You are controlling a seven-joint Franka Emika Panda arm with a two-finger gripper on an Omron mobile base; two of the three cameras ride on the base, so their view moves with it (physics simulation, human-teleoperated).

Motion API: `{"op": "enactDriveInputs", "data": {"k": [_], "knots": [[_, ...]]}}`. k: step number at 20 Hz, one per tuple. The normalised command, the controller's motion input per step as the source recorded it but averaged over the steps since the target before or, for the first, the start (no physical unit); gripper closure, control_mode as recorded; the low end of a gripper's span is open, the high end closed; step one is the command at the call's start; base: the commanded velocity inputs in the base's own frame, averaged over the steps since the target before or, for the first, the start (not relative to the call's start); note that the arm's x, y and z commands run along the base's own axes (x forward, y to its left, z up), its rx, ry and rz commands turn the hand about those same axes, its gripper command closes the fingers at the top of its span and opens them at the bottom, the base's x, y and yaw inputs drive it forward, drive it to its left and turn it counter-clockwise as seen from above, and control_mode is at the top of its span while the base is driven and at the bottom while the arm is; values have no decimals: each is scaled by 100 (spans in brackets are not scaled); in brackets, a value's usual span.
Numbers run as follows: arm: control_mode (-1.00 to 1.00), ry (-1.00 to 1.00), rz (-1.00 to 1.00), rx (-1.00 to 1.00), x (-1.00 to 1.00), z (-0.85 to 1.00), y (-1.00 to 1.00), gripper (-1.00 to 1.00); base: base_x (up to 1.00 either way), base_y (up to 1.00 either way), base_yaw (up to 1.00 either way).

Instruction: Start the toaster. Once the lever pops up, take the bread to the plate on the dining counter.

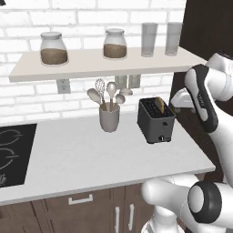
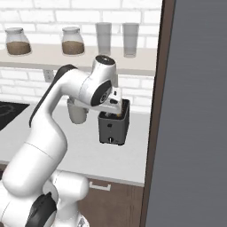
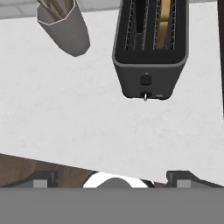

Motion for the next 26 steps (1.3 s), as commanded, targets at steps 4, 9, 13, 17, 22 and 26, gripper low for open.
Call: {"op": "enactDriveInputs", "data": {"k": [4, 9, 13, 17, 22, 26], "knots": [[-100, 0, 0, -3, 14, -44, 0, -100, 0, 0, 0], [-100, -4, 0, -3, 15, -58, 18, -100, 0, 0, 0], [-100, -6, 0, -4, 30, -51, 25, -100, 0, 0, 0], [-100, -1, 0, -2, 46, -27, 10, -100, 0, 0, 0], [-100, 0, 0, 0, 61, -12, 0, -100, 0, 0, 0], [-100, 0, 0, 0, 48, -28, 1, -100, 0, 0, 0]]}}
